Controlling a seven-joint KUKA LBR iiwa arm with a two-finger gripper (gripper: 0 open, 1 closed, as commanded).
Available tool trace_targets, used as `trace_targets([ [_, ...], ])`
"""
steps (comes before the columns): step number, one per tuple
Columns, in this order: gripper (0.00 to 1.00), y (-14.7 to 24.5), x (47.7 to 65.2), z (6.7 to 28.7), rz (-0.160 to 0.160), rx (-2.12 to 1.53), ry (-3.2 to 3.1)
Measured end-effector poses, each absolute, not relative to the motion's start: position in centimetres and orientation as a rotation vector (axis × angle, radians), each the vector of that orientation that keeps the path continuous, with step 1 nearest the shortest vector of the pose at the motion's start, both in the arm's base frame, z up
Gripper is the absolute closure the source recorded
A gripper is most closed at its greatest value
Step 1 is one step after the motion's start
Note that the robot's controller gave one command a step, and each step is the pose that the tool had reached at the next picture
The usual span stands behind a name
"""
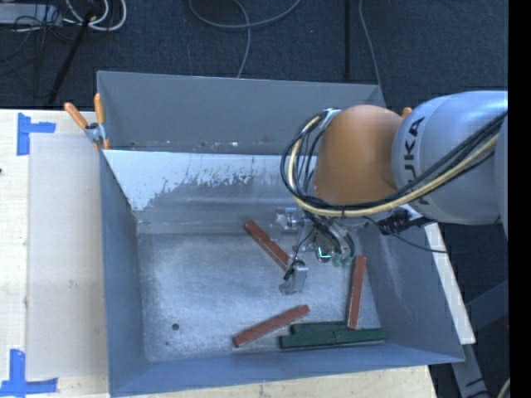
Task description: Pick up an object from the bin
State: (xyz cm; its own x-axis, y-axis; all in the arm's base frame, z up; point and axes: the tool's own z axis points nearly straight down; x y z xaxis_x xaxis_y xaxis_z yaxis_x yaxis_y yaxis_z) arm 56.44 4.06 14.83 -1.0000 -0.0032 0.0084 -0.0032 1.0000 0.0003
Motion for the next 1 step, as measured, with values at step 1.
trace_targets([
  [1,0.0,6.49,48.82,6.9,-0.001,0.313,-3.126],
])
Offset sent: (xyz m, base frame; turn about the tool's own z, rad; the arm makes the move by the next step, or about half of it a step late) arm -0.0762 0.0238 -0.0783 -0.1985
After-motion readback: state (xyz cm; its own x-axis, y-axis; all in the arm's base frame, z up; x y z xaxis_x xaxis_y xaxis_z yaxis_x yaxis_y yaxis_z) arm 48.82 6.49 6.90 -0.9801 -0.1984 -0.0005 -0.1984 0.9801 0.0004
